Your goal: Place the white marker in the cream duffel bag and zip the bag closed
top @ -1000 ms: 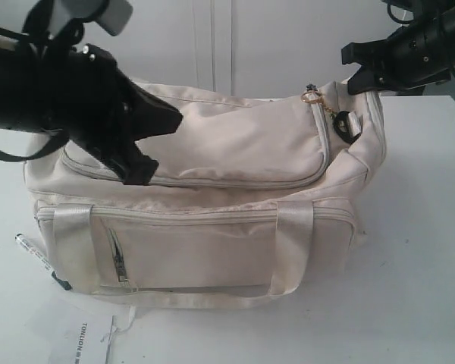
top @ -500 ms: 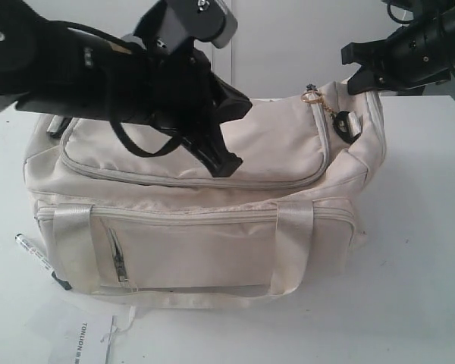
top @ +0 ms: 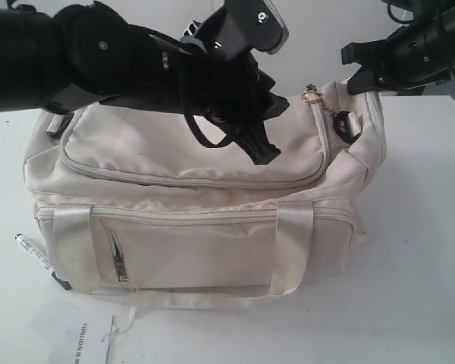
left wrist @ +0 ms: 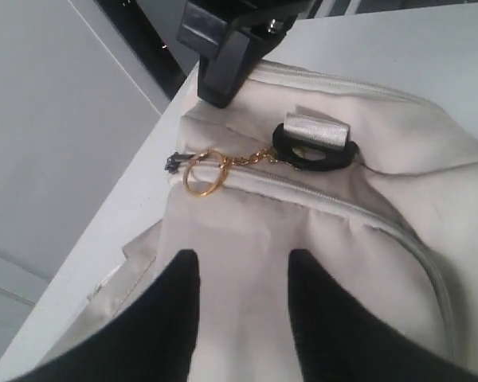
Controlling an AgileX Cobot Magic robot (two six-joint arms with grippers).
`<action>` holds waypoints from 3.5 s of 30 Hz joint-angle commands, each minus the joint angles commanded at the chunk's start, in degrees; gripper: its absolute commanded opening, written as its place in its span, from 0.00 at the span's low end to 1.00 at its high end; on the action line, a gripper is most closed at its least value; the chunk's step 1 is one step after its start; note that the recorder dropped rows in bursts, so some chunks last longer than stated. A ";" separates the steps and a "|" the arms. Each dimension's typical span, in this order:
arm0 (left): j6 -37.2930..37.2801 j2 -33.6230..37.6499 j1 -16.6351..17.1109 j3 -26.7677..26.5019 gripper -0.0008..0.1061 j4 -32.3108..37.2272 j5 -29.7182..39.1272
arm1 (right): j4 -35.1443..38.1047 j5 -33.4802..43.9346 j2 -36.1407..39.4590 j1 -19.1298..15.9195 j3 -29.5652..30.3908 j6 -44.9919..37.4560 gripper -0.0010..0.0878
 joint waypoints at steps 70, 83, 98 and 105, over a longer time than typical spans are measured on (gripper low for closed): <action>-8.33 22.86 0.73 -17.72 0.61 -27.76 -8.11 | 0.00 -0.25 0.00 0.00 0.00 0.00 0.01; -7.80 22.04 1.14 -20.87 0.01 -27.36 -2.20 | 0.00 -0.25 0.00 0.00 0.00 0.00 0.01; -8.17 20.49 1.14 -20.87 0.01 -27.36 -1.46 | 0.00 -0.25 0.00 0.00 0.00 0.00 0.01; -8.35 20.49 1.14 -20.87 0.01 -28.00 -0.91 | 0.00 -0.25 0.00 0.00 0.00 0.00 0.01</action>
